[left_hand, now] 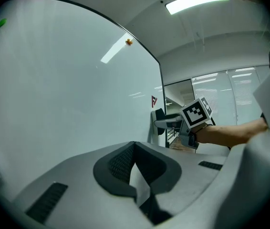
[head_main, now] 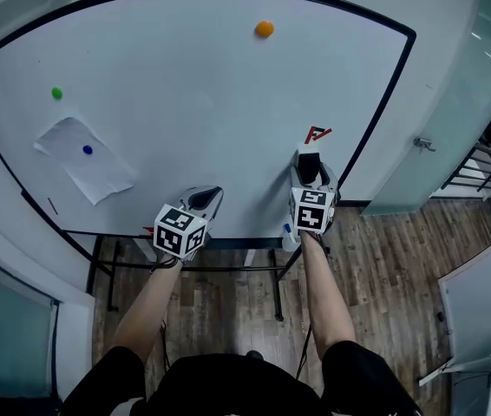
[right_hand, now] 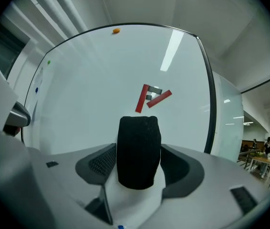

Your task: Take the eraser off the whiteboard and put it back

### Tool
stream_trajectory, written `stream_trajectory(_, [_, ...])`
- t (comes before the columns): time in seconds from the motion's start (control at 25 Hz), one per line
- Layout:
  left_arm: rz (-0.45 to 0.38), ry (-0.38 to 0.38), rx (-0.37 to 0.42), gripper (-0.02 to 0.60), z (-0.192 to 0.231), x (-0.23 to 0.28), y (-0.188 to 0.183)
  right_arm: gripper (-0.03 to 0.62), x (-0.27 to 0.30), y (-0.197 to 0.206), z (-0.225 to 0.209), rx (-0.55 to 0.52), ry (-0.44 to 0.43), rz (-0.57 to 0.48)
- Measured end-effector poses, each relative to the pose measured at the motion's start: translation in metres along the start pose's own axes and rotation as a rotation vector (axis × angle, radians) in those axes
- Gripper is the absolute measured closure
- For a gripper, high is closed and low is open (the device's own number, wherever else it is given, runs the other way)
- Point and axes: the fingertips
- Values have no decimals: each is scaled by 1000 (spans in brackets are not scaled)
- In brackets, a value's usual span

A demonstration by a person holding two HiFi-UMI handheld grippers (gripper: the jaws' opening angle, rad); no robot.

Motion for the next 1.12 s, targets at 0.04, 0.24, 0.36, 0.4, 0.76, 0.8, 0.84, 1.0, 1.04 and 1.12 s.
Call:
stream_trajectory(0.04, [2,0,1,563,1,1,0,312,3,0,0,-2,-1,1])
stream_trajectory(0.24, [-2,-5,-1,563,5,3,-1,313,10,-2,-1,-17,16,-12])
stream_trajectory(0.36, [-2,-7,-1,563,6,3,0,315,9,-2,-2,-13,27,-16])
stream_trajectory(0.4, [-1,-9,-2,563,7,3,0,318,9,-2,-2,-9,27,-17])
stream_trajectory(0.76, [-7,-15,-6,564,5,0,-1,330,3,-1,1,-2,16,-20])
stream_trajectory(0.8, [-9,-16,-6,563,3,-1,-1,330,1,0,2,-2,11,-19])
stream_trajectory(0.84, [-11,-16,-7,563,2,-2,-1,330,-2,1,3,-1,8,-17])
stream_trajectory(1.0, [-11,-16,0,563,-5,-3,1,330,-14,4,8,1,-3,-19])
stream_trajectory(1.04, [-10,-15,3,563,-7,-4,2,330,-17,5,10,1,-8,-20])
stream_trajectory(1.12, [-11,-11,4,563,-13,-6,3,330,-23,8,15,-1,-16,-18])
Point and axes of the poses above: the fingertips, and each gripper's own axes: x forward along the fingers, z to its left, y out of its underside, and after that the axes turned 4 degrees about -x, right-handed
